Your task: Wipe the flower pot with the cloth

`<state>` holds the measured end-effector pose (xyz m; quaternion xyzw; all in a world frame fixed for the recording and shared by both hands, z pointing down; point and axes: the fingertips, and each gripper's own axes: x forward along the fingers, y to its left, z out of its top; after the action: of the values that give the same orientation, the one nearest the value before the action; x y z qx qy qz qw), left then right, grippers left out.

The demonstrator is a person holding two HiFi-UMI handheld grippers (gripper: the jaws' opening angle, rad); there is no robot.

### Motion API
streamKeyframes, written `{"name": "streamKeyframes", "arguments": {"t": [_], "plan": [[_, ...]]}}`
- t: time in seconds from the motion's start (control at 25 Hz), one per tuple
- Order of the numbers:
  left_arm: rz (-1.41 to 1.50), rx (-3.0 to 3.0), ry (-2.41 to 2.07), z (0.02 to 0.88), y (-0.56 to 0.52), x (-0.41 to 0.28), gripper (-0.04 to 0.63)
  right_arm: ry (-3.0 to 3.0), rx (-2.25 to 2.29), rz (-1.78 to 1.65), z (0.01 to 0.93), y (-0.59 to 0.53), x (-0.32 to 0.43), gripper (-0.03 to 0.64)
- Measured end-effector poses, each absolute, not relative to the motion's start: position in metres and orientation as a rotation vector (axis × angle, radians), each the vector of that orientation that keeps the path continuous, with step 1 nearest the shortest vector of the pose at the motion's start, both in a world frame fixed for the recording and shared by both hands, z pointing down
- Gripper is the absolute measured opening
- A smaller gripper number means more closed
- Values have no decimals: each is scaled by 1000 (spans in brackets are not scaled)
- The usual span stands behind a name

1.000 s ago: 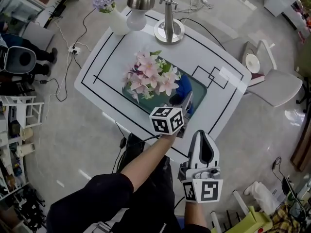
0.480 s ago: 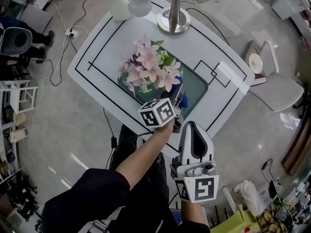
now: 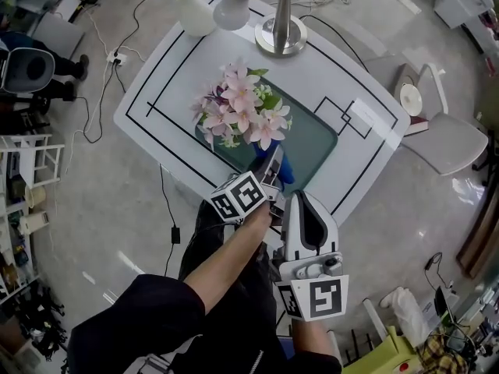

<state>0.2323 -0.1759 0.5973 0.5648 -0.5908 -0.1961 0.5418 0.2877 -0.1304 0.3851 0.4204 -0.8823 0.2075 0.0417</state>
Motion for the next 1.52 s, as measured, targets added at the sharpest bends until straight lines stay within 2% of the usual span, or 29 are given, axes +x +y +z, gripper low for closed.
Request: {"name": "streamKeyframes", "arguments": {"t": [0.36, 0.52, 0.84, 1.08, 1.28, 1.52], "plan": [[-484, 1397, -1382, 580, -149, 221, 121, -2718, 1316, 631, 377, -108, 279, 9], [-372, 1575, -1318, 555, -127, 241, 121, -2717, 1384, 628, 371, -101, 281, 9], [-48, 2251, -1280, 480, -98, 224, 121, -2638, 1561, 446, 354, -84, 278, 9], [160, 2612, -1124, 446, -48, 177, 121, -2455, 1624, 248, 353, -33, 239, 9], [307, 2753, -1068, 431, -15, 102, 121, -2401, 1734, 276, 360, 8, 175, 9], [260, 2804, -1028, 410, 26, 38, 121, -2346, 1774, 234, 348, 47, 100, 9]]}}
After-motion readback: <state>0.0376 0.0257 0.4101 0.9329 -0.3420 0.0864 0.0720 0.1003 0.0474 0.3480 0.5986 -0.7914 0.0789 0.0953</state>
